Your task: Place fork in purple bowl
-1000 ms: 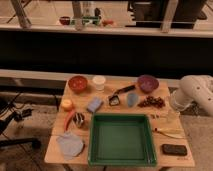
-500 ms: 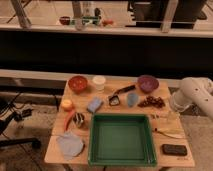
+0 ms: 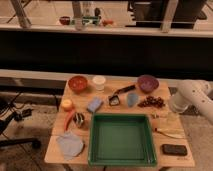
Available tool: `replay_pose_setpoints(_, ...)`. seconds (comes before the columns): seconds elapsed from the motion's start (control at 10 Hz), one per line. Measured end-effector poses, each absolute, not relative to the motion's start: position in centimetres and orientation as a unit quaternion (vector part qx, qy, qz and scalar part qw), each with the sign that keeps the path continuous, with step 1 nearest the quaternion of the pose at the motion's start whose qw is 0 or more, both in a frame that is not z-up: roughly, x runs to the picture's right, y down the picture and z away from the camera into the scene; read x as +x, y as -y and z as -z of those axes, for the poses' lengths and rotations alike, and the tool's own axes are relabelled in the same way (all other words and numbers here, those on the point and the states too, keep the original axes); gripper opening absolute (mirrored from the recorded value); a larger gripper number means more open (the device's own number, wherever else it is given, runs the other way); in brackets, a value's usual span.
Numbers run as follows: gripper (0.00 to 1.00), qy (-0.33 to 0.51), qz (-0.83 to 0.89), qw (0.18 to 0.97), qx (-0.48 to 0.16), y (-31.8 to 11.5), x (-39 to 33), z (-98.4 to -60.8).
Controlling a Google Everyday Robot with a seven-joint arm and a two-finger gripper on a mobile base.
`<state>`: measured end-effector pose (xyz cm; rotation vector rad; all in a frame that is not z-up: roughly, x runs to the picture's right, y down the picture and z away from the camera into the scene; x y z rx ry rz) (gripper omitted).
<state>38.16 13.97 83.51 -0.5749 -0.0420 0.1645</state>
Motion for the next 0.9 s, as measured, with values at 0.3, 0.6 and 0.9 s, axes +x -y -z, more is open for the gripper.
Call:
replay_pose_setpoints(0.3,0.8,0.012,-0.088,0.955,-0.283,-14.1,39.0,-84.2)
replay_pose_setpoints(0.6,0.8,0.003,-0.097,0.953,-0.287,-14.5,39.7,-84.5)
replay_pose_setpoints(0.9,0.8,-0.006,-0.1,0.95,-0.295,-15.1,40.4,-84.9)
